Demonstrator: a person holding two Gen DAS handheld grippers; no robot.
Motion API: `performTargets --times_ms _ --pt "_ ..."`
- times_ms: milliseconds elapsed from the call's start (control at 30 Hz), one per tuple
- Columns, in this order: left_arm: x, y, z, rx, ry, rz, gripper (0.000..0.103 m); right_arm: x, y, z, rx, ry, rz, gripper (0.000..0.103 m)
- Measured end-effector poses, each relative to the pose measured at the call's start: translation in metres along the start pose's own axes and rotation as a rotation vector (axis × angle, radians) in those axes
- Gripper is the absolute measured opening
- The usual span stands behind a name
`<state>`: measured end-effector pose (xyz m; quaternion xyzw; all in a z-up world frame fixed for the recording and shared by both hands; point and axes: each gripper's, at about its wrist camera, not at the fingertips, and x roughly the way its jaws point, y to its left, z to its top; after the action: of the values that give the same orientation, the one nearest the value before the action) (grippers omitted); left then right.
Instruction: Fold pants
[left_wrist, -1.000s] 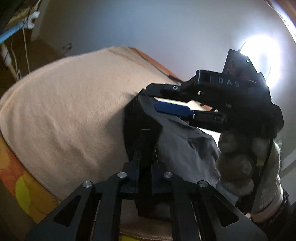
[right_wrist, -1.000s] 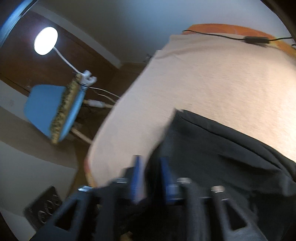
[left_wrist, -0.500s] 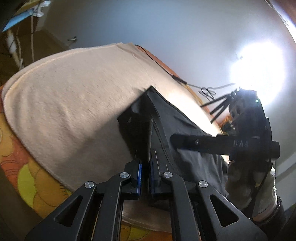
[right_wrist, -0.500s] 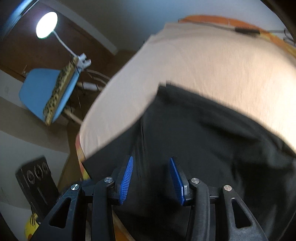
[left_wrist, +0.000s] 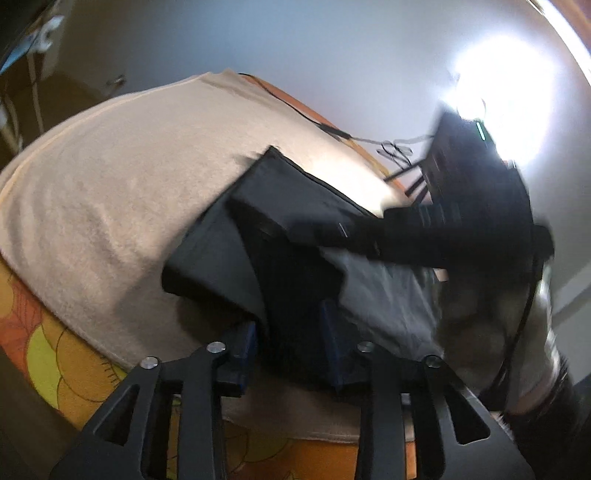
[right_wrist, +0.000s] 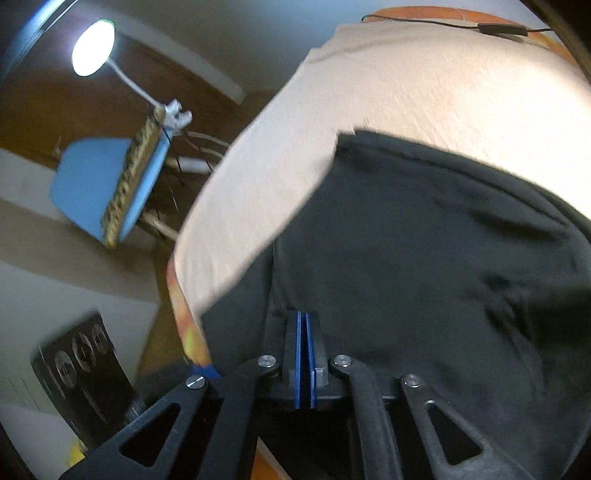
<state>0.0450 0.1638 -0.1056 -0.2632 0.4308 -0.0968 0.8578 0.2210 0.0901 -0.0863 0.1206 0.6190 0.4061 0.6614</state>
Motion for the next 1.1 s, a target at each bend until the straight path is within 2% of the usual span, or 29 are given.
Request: performTargets --times_ms 100,200,267,333,600,667,800,833,867,900,933,1033,1100 --pt "0.007 -0.015 -0.002 0.064 0.013 0.035 0.043 0.009 0.015 0.012 -0.005 0.001 0.056 0.000" --pt "0.012 -0.016 -0.001 0.058 0.018 0.052 0.043 0.021 0.037 0.016 -0.043 0.023 0.095 0.002" --pt "0.011 -0.009 0.000 0.020 0.014 0.057 0.043 0.020 0.043 0.017 -0.034 0.025 0.113 0.012" --pt "0.008 0.003 0.002 -0.033 -0.003 0.046 0.043 0.009 0.038 0.019 0.001 -0.013 0.144 0.032" --pt "0.004 0.015 0.008 -0.110 -0.047 0.066 0.044 -0.038 -0.002 0.014 0.056 -0.082 0.067 0.038" --pt "0.009 0.010 0.009 -0.098 -0.049 0.077 0.051 -0.041 -0.013 0.011 0.073 -0.075 0.056 0.038" --pt "0.019 -0.004 0.014 -0.013 -0.060 0.144 0.052 -0.039 -0.023 0.008 0.108 -0.064 0.057 0.038" --pt "0.021 -0.006 0.015 0.011 -0.065 0.164 0.050 -0.041 -0.024 0.007 0.107 -0.068 0.061 0.038" --pt "0.024 -0.008 0.016 0.019 -0.068 0.173 0.039 -0.045 -0.026 0.005 0.106 -0.070 0.062 0.038" --pt "0.026 -0.008 0.016 0.022 -0.068 0.176 0.016 -0.049 -0.027 0.004 0.106 -0.075 0.059 0.038" --pt "0.027 -0.006 0.017 0.016 -0.067 0.176 0.009 -0.052 -0.027 0.004 0.105 -0.082 0.055 0.038" --pt "0.025 -0.003 0.016 -0.008 -0.094 0.155 0.006 -0.065 -0.030 0.003 0.107 -0.105 0.033 0.044" --pt "0.020 -0.011 0.014 0.035 -0.119 0.153 0.006 -0.074 -0.034 0.003 0.115 -0.119 0.025 0.051"
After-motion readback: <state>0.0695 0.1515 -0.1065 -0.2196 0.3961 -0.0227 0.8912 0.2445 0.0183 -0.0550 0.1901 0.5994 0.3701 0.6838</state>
